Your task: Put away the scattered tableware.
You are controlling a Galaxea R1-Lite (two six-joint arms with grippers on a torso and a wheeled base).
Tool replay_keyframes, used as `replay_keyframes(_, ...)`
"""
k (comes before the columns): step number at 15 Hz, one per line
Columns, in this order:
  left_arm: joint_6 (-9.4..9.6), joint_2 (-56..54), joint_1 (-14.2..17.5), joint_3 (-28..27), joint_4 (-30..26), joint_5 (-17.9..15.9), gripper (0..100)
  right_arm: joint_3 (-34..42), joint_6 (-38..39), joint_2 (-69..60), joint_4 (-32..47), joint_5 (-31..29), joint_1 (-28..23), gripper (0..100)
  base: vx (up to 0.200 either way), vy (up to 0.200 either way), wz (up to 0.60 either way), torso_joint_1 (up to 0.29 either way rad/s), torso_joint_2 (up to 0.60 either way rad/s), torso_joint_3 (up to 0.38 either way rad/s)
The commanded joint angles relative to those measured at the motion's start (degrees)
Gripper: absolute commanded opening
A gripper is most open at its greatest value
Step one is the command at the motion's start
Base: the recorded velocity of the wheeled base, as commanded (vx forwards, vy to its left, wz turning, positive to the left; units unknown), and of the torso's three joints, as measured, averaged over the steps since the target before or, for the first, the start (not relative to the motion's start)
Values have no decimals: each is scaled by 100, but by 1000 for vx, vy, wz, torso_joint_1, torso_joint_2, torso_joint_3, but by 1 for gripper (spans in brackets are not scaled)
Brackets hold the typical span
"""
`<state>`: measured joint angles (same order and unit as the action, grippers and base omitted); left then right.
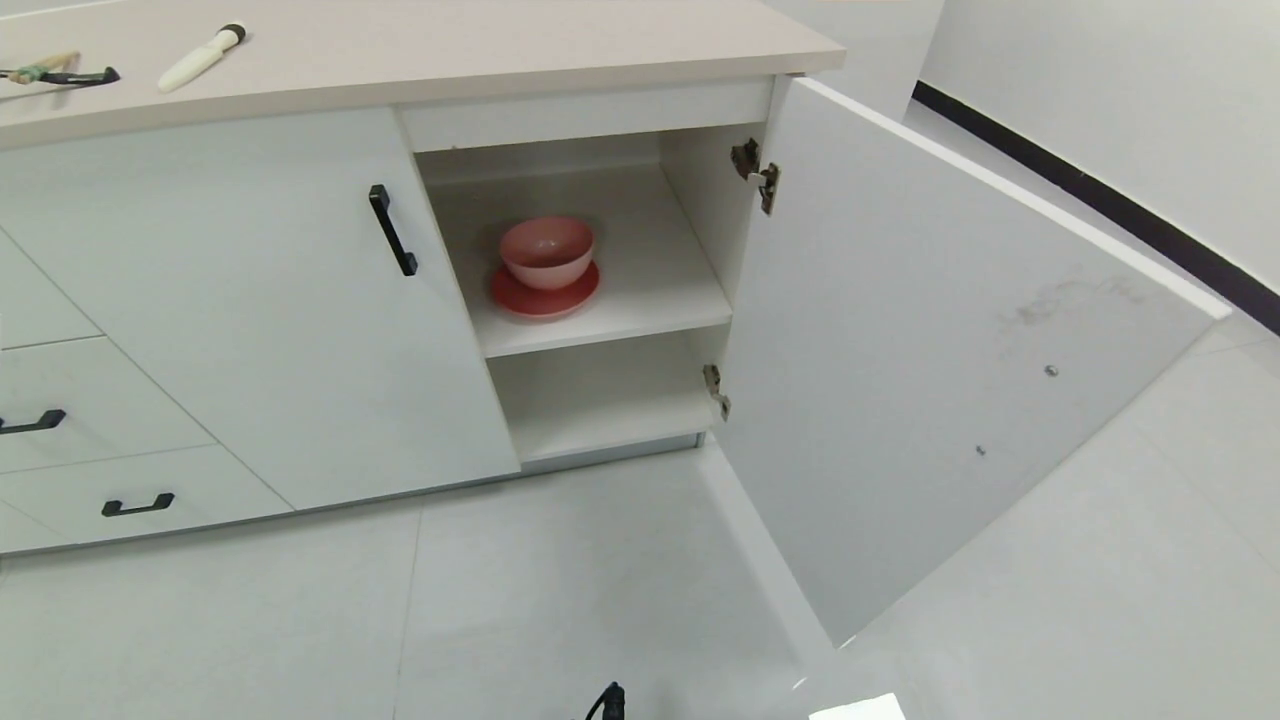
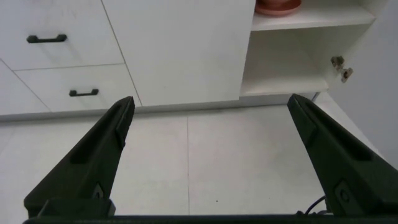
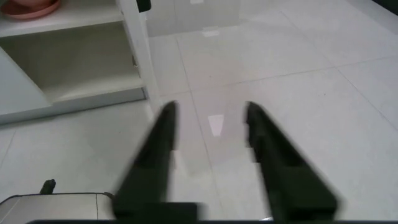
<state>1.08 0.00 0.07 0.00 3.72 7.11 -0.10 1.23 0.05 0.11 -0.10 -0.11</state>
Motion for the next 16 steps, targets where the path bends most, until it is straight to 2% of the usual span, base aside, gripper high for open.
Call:
replay_keyframes(1, 15, 0, 1, 0, 6, 1, 100, 1, 0, 13, -2, 1, 2, 0, -200, -200, 0, -2, 2, 2)
replay_keyframes(3, -73, 0, 10, 0, 6, 10, 100, 10, 9, 13, -72, 45, 2, 0, -100, -100, 0, 4, 1, -1)
replay_keyframes(4, -82, 0, 1, 0, 6, 10, 100, -52, 35, 13, -433, 54, 2, 0, 0, 0, 0, 0, 0, 0)
replay_keyframes(5, -73, 0, 1, 0, 6, 10, 100, -430, 35, 13, -1347, 89, -7, 0, 0, 0, 0, 0, 0, 0)
replay_keyframes(6, -56, 0, 1, 0, 6, 1, 100, -1133, 35, 268, -1479, 247, -112, 0, 0, 0, 0, 0, 0, 0)
replay_keyframes(7, -73, 0, 1, 0, 6, 1, 100, -1634, 26, 698, -1171, 616, -261, 0, 0, 0, 0, 0, 0, 0)
replay_keyframes(8, -82, 0, 1, 0, 6, 10, 100, -1695, 9, 1199, -1118, 977, -226, 0, 0, 0, 0, 0, 0, 0)
replay_keyframes(10, -73, 0, 1, 0, 6, 1, 100, -1669, -264, 2359, -1145, 1319, -33, 0, 0, 0, 0, 0, 0, 0)
replay_keyframes(12, -82, 0, 1, 0, 6, 10, 100, -1739, -466, 3212, -1171, 1407, 72, 0, 0, -200, 0, 0, 2, 5)
replay_keyframes(14, -100, 0, 1, 0, 6, 10, 100, -1801, -483, 4231, -1786, 1416, 213, 0, 0, -200, 0, 10, 7, -5)
replay_keyframes(16, -249, 0, 1, 0, 6, 1, 100, -1818, -536, 4935, -2410, 1478, 371, 0, 0, 0, 0, 0, 0, 0)
